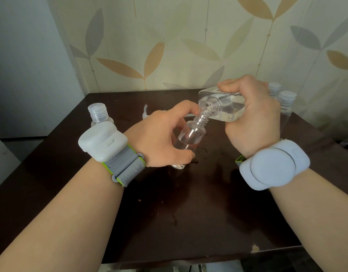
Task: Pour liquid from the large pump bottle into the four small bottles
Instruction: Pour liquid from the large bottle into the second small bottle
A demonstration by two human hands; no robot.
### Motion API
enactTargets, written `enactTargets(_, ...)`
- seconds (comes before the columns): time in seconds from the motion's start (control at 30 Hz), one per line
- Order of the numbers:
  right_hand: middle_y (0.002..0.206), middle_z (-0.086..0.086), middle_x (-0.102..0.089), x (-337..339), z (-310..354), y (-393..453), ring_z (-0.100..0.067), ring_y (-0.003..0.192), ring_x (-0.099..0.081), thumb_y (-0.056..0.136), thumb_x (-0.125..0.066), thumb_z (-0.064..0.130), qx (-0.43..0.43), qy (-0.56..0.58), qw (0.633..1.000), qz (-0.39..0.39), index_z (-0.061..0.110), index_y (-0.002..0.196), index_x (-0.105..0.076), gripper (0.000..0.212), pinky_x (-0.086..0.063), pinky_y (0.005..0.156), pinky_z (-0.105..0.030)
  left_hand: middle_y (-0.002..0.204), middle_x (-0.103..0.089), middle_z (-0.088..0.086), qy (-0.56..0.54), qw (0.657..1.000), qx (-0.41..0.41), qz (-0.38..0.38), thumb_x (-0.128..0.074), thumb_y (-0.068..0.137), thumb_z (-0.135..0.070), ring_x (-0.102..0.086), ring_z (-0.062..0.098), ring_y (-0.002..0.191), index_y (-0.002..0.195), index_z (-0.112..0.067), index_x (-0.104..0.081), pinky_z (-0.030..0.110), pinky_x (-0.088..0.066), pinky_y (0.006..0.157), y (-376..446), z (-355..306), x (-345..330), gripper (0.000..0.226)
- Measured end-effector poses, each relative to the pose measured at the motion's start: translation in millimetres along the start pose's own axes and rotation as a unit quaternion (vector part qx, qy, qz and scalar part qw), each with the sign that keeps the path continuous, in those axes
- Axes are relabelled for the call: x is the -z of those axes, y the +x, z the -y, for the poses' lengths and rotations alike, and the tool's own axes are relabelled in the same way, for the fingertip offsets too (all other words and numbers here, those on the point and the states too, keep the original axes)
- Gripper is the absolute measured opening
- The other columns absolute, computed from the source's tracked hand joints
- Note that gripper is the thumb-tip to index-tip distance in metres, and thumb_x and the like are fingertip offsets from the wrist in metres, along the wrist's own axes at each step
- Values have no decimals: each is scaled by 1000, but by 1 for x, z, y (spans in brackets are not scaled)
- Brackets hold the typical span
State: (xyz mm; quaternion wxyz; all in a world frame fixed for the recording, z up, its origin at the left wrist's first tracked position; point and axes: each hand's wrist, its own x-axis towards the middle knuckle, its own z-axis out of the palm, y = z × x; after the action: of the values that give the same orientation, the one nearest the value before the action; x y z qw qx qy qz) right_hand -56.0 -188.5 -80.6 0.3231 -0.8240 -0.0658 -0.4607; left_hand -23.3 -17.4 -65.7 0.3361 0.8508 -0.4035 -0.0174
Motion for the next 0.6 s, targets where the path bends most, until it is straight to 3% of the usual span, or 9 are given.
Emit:
enactTargets(0.13, 97, -10, -62, 0, 0, 0, -5, 94, -47, 57, -59, -24, 2, -4, 1000, -2, 2, 93, -61, 45, -36, 94, -62, 77, -64, -12, 2, 1000, 1, 0, -65, 56, -31, -59, 5, 51, 92, -56, -32, 21, -45, 53, 0, 0, 0, 55)
enactTargets(0.43, 95, -7, -60, 1, 0, 0, -8, 94, -44, 56, -60, -25, 5, -5, 1000, 0, 1, 93, -61, 45, -35, 93, -65, 80, -65, -11, 8, 1000, -5, -1, -66, 57, -31, -59, 5, 51, 92, -56, -32, 16, -46, 50, 0, 1, 0, 55)
enactTargets(0.6, 94, -9, -61, -1, 0, -1, -11, 95, -44, 55, -60, -25, 7, -6, 1000, -3, 1, 92, -61, 45, -36, 93, -64, 83, -65, -9, 12, 1000, -7, -1, -72, 62, -25, -59, 6, 51, 96, -52, -32, 22, -46, 53, 1, 1, 0, 59)
